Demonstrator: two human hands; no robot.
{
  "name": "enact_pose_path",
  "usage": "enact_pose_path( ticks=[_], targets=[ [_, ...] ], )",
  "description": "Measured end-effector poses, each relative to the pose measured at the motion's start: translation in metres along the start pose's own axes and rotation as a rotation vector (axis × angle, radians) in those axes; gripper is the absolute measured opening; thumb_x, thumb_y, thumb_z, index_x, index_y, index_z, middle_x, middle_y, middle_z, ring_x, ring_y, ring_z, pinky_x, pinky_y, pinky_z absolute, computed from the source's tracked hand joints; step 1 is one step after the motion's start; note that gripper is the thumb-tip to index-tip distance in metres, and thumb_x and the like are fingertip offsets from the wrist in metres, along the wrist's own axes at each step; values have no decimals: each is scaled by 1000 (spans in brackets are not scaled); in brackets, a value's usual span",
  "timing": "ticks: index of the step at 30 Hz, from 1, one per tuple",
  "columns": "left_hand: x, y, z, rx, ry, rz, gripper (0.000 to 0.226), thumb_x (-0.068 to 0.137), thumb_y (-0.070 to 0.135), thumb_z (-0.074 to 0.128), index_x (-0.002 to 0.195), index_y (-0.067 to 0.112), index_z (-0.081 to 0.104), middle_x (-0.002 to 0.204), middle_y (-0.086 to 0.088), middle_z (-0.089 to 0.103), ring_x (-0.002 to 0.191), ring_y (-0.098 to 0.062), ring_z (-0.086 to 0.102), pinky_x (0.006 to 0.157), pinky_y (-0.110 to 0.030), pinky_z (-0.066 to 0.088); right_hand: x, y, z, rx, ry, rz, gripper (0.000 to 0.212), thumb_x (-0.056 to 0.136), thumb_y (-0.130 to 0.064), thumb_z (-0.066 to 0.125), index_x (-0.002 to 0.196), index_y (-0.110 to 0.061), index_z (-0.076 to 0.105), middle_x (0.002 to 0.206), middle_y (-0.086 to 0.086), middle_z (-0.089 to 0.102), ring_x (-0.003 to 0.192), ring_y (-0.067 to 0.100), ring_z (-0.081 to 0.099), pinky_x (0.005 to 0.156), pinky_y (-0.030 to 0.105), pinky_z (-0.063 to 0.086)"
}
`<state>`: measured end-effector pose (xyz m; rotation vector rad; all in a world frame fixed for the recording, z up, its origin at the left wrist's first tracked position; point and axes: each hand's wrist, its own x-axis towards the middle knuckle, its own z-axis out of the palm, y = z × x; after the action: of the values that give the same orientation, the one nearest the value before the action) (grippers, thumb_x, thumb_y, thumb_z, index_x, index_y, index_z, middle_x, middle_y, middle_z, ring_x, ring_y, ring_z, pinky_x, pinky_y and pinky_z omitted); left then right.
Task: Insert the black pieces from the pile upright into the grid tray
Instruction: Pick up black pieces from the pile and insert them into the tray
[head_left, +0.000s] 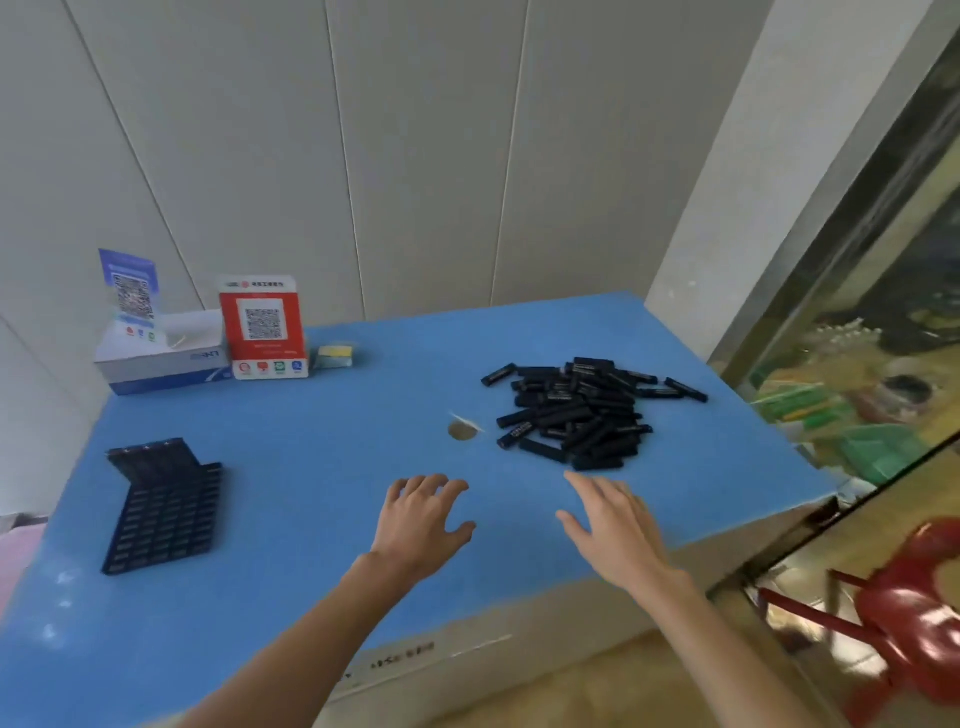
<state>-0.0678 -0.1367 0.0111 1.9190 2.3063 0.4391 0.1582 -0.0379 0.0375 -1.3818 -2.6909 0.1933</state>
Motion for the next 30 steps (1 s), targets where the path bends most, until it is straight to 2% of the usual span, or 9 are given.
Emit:
enact_pose_path(
  ticks=[7,17,21,26,30],
  targets=[
    [30,55,30,-25,-57,-23,47,90,46,49,132,28,45,133,6,49,123,-18,42,106,-33,23,3,82,-4,47,1,80,48,95,-41,44,137,-19,40,125,-1,57,116,20,49,92,33,44],
    [125,61,56,-70,-22,-153,38,93,33,49,130,24,47,128,4,53,118,-21,46,98,-33,33,84,159,-5,64,-49,64,44,95,-36,47,135,-19,42,125,-1,57,116,21,50,90,32,46],
    [156,59,64,-86,-10,-199,32,94,27,49,125,23,50,121,3,55,111,-23,50,90,-33,39,119,181,-3,85,-49,60,40,95,-34,49,132,-20,46,124,-2,58,115,20,51,89,31,47],
    [170,56,74,-147,19,-235,28,91,9,51,118,17,57,110,-5,60,94,-28,57,69,-37,48,149,203,2,83,-92,16,38,95,-33,49,131,-22,45,122,-2,58,115,19,49,87,30,46],
    [173,59,76,-184,17,-248,37,87,-1,52,119,16,56,107,-7,60,91,-29,57,71,-40,49,162,215,9,119,-137,-27,37,94,-30,52,130,-22,47,123,-2,58,116,20,49,91,32,45]
  ],
)
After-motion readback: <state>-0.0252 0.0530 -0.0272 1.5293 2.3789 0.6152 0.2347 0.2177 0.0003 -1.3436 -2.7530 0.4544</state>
